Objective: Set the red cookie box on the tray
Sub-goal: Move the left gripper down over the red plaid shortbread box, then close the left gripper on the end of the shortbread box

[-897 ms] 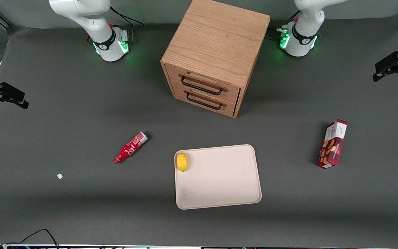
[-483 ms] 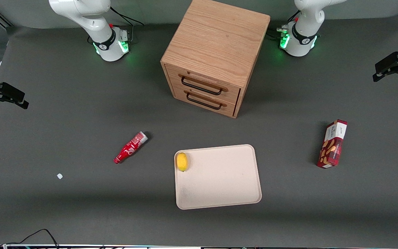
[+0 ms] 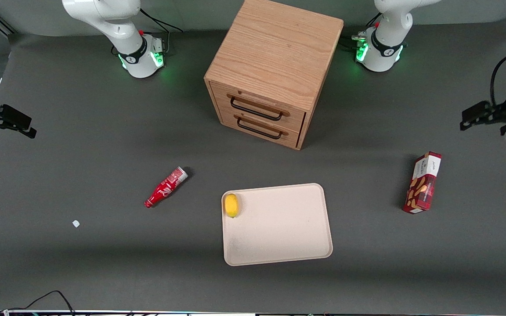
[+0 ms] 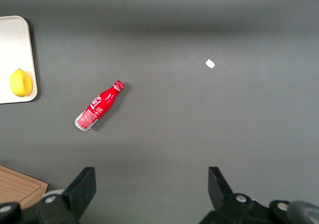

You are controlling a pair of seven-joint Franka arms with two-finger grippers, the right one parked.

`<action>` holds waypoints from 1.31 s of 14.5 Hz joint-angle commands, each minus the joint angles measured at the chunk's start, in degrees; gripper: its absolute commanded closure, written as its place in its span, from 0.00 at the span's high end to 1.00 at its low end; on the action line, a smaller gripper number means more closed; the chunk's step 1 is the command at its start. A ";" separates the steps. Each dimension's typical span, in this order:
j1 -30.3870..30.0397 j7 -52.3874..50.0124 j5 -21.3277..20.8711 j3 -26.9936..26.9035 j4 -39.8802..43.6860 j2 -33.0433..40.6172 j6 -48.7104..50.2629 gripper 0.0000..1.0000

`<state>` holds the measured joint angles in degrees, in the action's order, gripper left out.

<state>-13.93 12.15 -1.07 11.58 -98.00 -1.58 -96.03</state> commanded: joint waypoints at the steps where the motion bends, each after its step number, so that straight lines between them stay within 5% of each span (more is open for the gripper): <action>1: -0.31 3.83 -3.41 0.29 -4.81 -1.84 -6.16 1.00; 6: -0.40 4.37 -4.91 0.20 -18.96 -3.33 -26.28 1.00; 15: -0.05 9.29 -7.37 -3.48 -27.41 -14.84 -53.44 1.00; 19: 0.65 9.65 -7.28 -4.55 -27.59 -18.71 -57.33 1.00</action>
<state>-14.05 21.26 -7.90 7.45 -125.08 -19.69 -151.67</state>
